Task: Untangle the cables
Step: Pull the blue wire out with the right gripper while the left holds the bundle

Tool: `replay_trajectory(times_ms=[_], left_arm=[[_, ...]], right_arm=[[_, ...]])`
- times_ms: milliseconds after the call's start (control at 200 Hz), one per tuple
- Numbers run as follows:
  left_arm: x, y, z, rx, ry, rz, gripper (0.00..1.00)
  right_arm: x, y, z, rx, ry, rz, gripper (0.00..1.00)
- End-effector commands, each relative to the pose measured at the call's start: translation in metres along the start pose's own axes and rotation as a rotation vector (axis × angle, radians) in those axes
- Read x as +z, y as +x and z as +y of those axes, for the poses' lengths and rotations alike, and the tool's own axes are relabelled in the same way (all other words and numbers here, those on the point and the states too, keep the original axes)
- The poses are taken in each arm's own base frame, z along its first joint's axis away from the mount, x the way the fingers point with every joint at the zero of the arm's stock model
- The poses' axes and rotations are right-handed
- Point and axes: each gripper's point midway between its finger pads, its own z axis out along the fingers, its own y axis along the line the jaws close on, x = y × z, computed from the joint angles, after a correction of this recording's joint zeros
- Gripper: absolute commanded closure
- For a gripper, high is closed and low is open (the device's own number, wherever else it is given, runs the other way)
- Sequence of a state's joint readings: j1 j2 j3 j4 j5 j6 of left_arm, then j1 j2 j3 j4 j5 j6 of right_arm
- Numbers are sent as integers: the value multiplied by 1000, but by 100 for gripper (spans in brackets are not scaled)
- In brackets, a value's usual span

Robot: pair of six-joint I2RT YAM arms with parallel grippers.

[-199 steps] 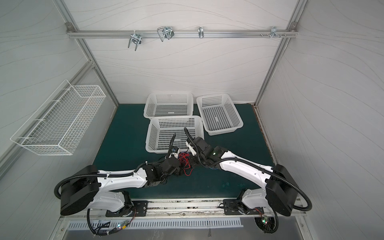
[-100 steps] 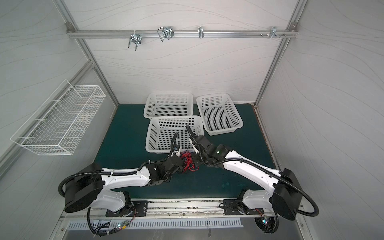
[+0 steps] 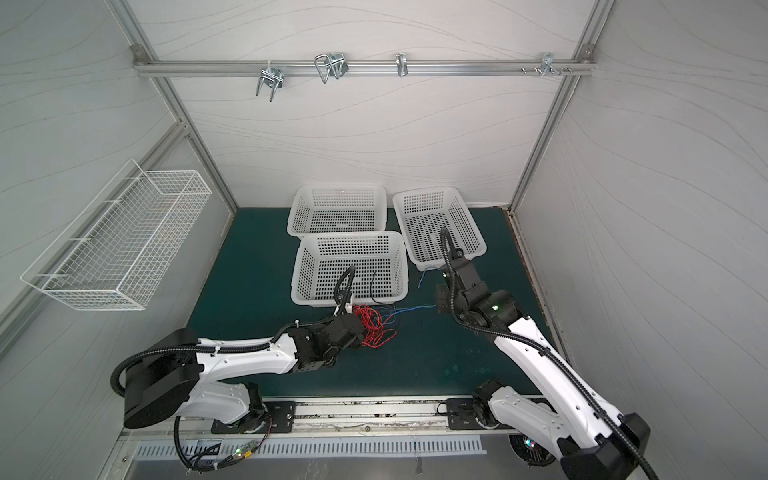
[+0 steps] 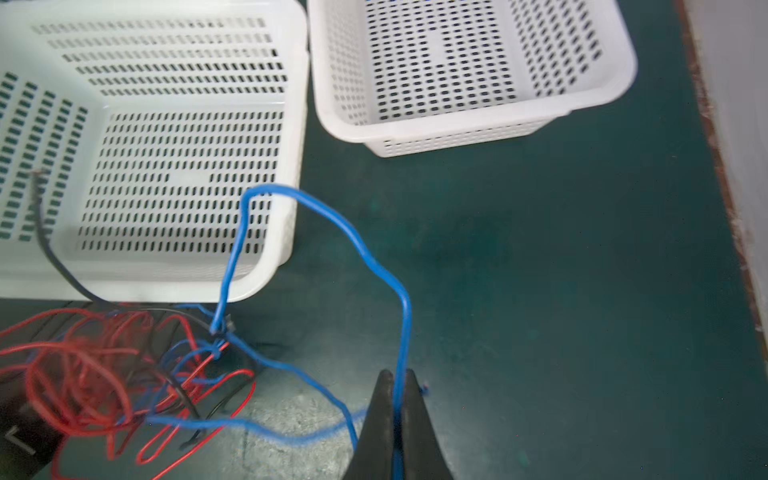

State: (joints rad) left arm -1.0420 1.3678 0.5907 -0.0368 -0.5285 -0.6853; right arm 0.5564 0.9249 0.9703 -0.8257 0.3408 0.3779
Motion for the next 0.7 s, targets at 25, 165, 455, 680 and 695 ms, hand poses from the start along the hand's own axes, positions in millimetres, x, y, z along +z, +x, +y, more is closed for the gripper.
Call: replay_trajectory(times_ms=[25, 165, 455, 680, 695], left_arm=[[-1, 14, 41, 48, -178, 43, 100], [-1, 17, 51, 30, -214, 50, 100], [-8, 22, 78, -2, -307, 54, 100], [-18, 24, 101, -38, -375, 55, 100], [-18, 24, 103, -41, -379, 54, 100]], right_arm=[[-22, -4, -57, 78, 204, -50, 100], [-31, -8, -76, 107, 261, -65, 100], [-46, -20, -104, 88, 402, -55, 100], [-57, -32, -116, 90, 433, -75, 100], [-58, -33, -116, 90, 434, -78, 100]])
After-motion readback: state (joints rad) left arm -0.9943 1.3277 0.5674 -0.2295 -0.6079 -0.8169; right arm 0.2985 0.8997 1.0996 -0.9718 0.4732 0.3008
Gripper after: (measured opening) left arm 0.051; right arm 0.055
